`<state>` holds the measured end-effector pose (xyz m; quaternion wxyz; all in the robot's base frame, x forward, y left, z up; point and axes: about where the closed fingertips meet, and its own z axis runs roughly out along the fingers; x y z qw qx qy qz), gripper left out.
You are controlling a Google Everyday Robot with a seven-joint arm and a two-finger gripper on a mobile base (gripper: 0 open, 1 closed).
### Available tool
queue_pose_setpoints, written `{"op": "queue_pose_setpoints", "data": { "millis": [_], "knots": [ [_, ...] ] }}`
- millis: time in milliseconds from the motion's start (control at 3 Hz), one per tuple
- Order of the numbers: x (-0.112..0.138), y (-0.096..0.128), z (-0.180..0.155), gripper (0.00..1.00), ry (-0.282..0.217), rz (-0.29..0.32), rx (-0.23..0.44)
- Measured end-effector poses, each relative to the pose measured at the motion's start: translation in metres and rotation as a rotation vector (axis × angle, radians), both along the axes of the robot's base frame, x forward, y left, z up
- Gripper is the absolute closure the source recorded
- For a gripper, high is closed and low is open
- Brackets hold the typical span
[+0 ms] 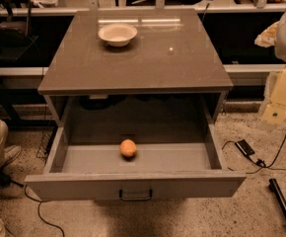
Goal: Pick orange from top drawer and place on counter
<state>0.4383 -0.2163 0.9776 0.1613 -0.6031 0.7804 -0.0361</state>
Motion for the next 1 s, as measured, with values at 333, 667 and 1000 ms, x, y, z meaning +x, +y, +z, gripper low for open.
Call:
{"op": "queue_pose_setpoints", "data": {
  "millis": [333, 667, 1000],
  "knots": [
    [0.000, 0.000, 0.000, 0.00, 0.000, 0.000, 0.000],
    [0.001, 0.002, -0.002, 0.00, 0.000, 0.005, 0.022],
    [0.010, 0.023, -0.050, 0.00, 0.072, 0.061, 0.149]
  ]
}}
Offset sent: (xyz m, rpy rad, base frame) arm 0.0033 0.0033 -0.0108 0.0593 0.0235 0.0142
